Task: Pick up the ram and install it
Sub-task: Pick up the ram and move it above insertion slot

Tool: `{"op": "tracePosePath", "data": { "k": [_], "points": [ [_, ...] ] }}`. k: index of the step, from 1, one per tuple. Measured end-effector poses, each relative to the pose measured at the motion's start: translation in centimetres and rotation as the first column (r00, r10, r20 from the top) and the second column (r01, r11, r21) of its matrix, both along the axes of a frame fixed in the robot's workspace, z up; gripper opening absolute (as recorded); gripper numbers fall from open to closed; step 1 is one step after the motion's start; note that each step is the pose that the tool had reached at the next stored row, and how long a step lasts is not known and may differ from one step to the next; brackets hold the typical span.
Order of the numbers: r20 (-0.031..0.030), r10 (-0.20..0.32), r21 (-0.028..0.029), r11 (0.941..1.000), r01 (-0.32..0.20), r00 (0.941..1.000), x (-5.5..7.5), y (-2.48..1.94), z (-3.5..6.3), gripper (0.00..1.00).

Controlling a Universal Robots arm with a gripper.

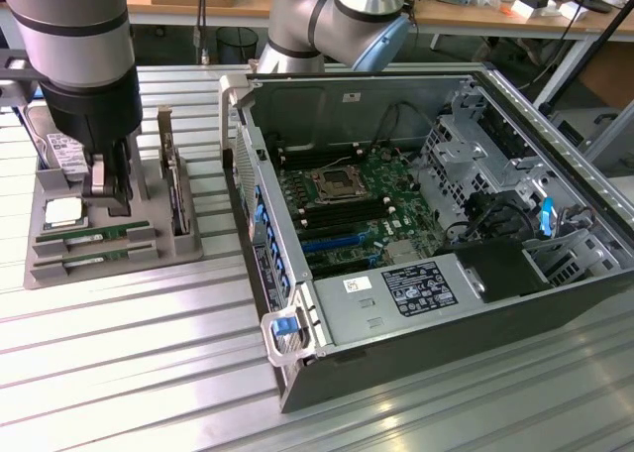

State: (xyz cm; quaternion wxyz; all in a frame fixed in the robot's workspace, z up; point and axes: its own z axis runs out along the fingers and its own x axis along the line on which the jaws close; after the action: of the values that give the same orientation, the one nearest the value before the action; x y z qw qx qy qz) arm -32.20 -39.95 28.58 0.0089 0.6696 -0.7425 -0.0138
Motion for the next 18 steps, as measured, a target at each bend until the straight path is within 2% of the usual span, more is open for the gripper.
{"op": "tracePosePath", "data": {
  "k": [18],
  "points": [
    [0.0001, 0.000, 0.0000, 1.0000, 0.000, 1.0000, 0.0, 0.00, -1.15, 0.30]
  ]
}}
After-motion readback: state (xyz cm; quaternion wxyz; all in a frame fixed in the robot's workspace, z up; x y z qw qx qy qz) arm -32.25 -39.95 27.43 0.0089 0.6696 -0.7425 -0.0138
